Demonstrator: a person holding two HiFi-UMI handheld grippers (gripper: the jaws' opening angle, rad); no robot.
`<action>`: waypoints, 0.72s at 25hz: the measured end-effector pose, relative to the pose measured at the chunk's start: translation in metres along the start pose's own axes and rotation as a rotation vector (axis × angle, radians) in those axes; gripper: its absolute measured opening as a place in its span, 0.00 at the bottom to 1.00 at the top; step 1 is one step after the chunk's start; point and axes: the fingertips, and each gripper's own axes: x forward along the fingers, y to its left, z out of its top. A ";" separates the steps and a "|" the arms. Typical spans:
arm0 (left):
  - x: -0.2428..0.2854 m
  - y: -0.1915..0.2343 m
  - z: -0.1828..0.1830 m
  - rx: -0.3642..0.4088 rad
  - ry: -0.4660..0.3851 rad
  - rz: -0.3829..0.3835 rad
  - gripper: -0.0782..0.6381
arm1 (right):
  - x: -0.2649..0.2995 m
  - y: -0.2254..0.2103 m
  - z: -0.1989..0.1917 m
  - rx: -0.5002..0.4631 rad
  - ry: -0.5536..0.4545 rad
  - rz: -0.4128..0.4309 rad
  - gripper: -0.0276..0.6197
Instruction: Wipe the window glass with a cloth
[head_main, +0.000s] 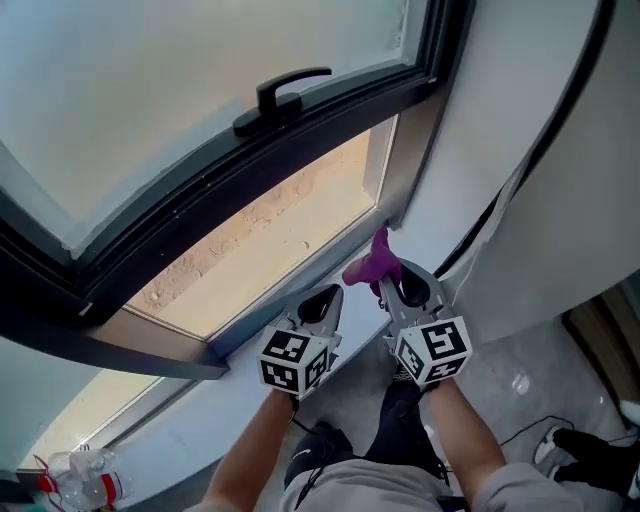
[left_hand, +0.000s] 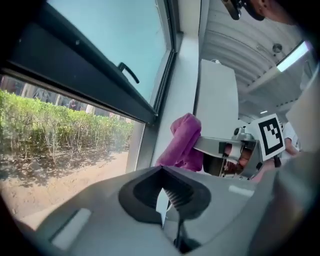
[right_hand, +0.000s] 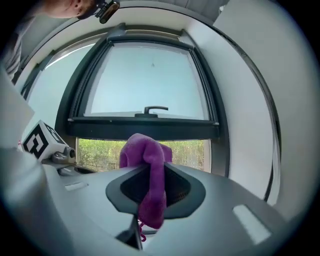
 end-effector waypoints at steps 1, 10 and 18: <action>-0.014 -0.007 0.009 0.013 -0.011 -0.011 0.11 | -0.010 0.013 0.012 -0.005 -0.008 0.005 0.17; -0.100 -0.072 0.096 0.087 -0.127 -0.038 0.11 | -0.089 0.077 0.108 -0.028 -0.071 0.039 0.17; -0.133 -0.115 0.133 0.125 -0.171 -0.008 0.11 | -0.128 0.089 0.151 0.010 -0.131 0.084 0.17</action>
